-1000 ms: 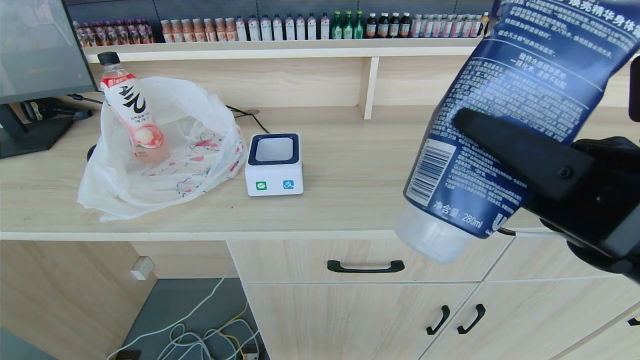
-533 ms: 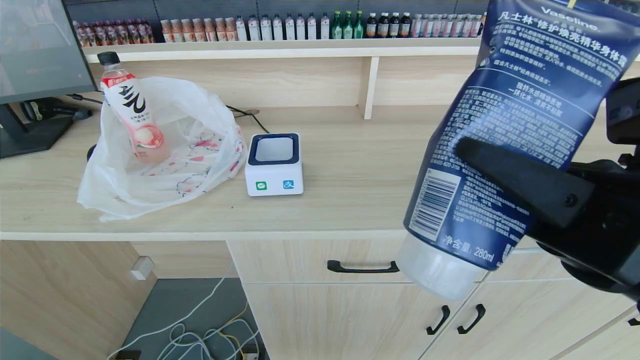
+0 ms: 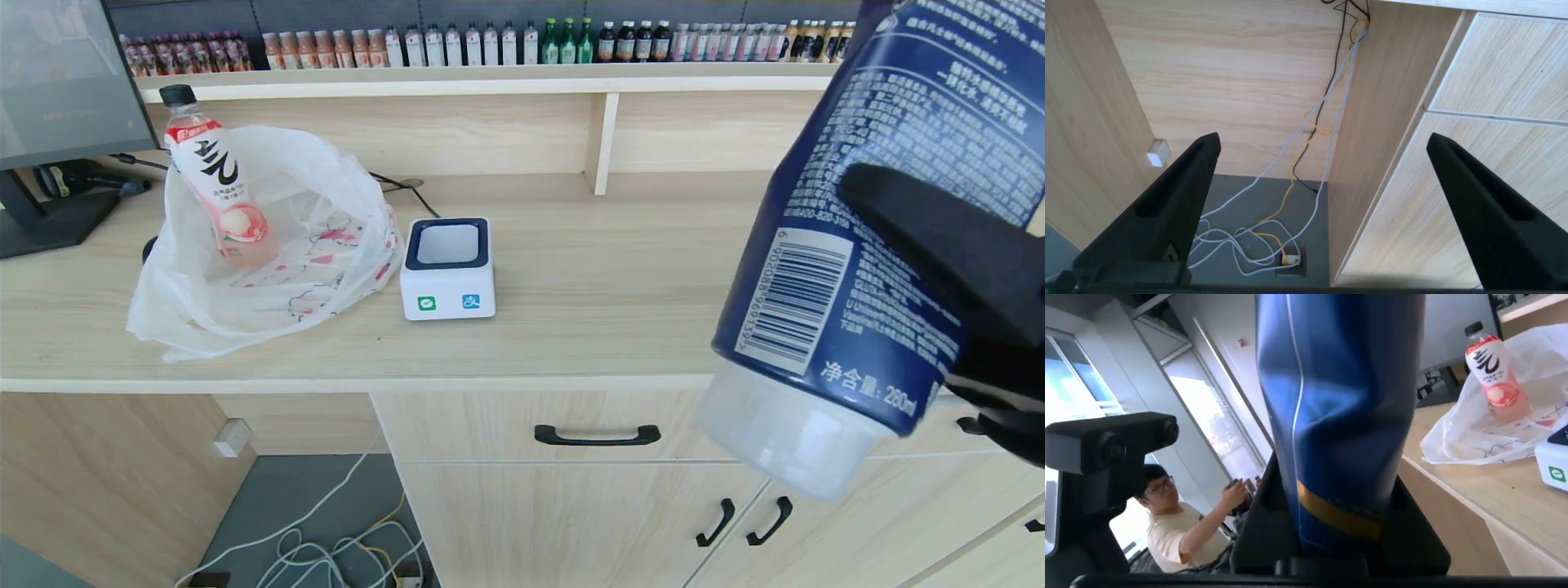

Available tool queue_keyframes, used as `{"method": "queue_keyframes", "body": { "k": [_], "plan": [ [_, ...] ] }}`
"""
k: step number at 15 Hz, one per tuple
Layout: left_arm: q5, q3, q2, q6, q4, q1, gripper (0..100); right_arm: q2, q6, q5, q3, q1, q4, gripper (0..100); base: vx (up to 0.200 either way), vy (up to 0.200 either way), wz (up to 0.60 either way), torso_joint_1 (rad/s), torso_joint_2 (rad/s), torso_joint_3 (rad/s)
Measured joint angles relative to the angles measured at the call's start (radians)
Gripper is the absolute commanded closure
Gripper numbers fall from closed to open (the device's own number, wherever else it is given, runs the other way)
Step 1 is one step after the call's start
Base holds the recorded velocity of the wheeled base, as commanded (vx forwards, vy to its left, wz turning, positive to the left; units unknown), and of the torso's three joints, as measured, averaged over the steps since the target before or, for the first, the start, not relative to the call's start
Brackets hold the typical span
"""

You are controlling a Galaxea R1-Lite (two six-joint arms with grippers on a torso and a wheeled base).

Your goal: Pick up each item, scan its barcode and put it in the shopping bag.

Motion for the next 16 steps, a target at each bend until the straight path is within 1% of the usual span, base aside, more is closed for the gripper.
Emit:
{"method": "queue_keyframes", "body": {
  "k": [16],
  "plan": [
    [0.000, 0.000, 0.000, 0.000, 0.000, 0.000, 0, -0.006, -0.005, 0.001, 0.005, 0.019, 0.001, 100, 0.000, 0.000, 0.00, 0.000, 0.00, 0.000]
  ]
}}
